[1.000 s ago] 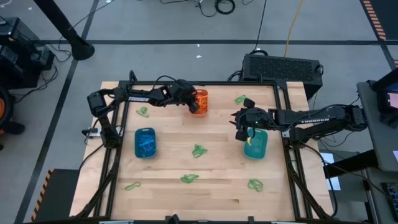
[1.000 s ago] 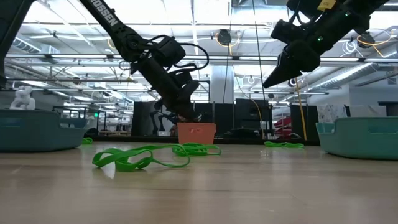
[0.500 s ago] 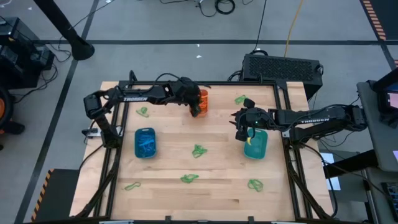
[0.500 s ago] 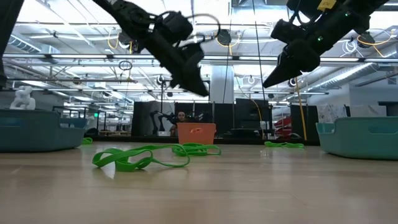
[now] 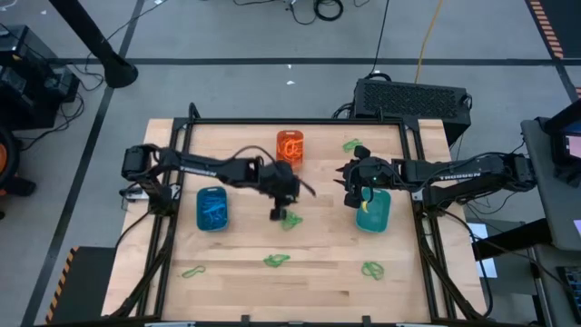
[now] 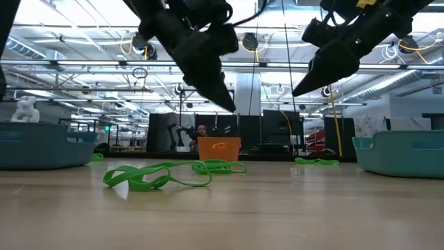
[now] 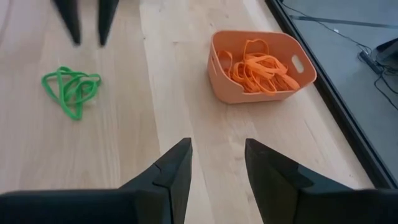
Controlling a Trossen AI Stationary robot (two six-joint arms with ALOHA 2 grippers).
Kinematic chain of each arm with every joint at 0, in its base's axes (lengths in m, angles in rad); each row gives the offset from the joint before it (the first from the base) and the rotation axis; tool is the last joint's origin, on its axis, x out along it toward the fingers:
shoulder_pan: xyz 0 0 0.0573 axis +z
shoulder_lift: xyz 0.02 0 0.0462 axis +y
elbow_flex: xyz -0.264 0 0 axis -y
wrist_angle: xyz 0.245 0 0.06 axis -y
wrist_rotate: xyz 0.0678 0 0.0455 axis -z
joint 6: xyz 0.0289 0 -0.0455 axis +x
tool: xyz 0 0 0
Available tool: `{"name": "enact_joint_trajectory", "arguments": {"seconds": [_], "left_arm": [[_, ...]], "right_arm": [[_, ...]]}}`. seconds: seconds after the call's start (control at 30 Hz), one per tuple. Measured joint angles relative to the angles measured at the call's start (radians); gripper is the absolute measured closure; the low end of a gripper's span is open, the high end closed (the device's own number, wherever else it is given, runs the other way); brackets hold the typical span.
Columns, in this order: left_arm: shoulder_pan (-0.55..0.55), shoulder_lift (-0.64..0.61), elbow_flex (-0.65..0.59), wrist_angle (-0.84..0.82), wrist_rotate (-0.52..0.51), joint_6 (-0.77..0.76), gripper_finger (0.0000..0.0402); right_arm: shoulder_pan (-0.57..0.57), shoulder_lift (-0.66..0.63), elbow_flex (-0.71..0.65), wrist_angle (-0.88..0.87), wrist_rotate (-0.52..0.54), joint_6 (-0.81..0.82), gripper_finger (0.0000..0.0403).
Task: Sort rubber bands into baskets
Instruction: Put the green rubber band into the green bin
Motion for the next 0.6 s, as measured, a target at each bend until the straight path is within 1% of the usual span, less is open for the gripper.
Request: {"name": "enact_joint_trajectory", "arguments": {"seconds": [0.2, 0.43, 0.6], "left_arm": [[-0.065, 0.064, -0.005, 0.004, -0.004, -0.033, 0.0308], [-0.089, 0.129, -0.007, -0.036, -0.076, -0.102, 0.0308], [-0.09, 0.152, -0.007, -0.045, -0.121, -0.129, 0.0308]], "right_arm": [[0.0, 0.0, 0.0, 0.015, 0.001, 0.016, 0.0261], [0.0, 0.0, 0.0, 0.028, -0.001, 0.038, 0.0261], [0.0, 0.0, 0.0, 0.034, -0.011, 0.038, 0.0261]]}}
